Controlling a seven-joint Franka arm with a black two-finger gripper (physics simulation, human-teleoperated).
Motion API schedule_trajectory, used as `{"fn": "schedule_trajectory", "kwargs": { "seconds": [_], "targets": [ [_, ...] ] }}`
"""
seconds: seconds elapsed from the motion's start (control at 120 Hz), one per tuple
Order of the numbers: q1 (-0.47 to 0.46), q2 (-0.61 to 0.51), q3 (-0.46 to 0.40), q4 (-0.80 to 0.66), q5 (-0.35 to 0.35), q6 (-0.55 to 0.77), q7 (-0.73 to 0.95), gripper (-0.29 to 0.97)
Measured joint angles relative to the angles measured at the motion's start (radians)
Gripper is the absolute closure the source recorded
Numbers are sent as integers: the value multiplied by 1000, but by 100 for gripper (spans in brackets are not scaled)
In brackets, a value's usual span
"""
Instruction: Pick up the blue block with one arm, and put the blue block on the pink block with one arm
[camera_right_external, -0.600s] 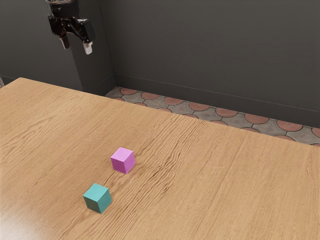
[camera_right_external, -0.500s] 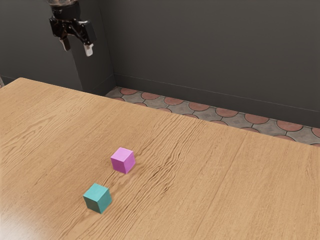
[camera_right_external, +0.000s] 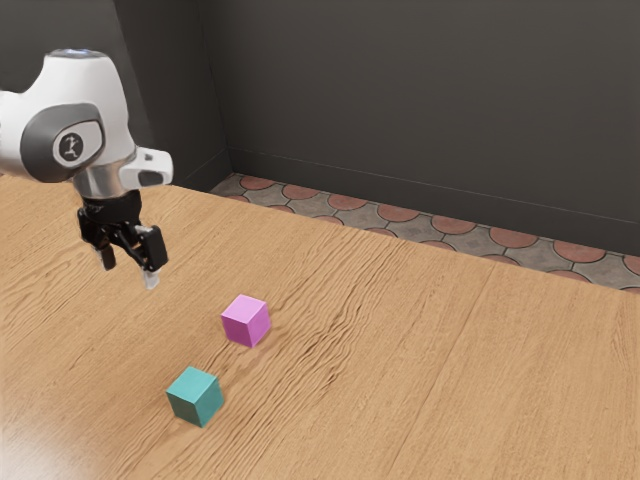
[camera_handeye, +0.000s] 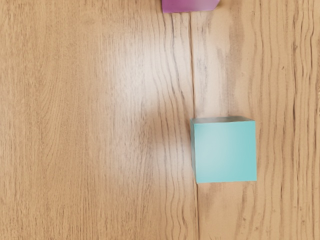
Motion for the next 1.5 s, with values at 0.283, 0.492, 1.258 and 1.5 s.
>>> {"fn": "schedule_trajectory", "kwargs": {
  "seconds": [0.283,0.492,1.258,1.5],
  "targets": [
    [-32,25,-11,-165,-60,247,-25,0],
    [-67,50,-11,-248,-111,355,-53,0],
    [-86,237,-6,-303,-145,496,-89,0],
    [-87,300,-6,-301,-146,539,-90,0]
  ]
}}
